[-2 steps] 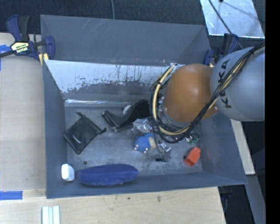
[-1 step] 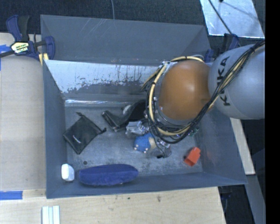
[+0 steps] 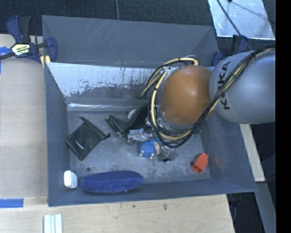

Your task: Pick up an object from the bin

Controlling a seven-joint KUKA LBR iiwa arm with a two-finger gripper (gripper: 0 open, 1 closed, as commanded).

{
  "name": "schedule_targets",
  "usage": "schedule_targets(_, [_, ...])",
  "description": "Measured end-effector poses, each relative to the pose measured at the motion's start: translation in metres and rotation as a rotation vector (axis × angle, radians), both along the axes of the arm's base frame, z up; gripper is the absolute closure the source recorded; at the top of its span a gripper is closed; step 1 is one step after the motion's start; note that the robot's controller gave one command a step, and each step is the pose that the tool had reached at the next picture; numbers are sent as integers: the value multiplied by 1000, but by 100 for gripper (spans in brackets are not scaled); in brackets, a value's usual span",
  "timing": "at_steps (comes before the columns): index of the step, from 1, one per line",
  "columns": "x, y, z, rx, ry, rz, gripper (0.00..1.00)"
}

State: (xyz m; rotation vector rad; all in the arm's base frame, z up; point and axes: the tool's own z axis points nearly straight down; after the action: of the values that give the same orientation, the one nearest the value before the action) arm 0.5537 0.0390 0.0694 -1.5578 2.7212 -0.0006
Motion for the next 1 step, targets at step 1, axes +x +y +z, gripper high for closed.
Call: schedule_targets(1, [1,0,0,1,0,-4,0])
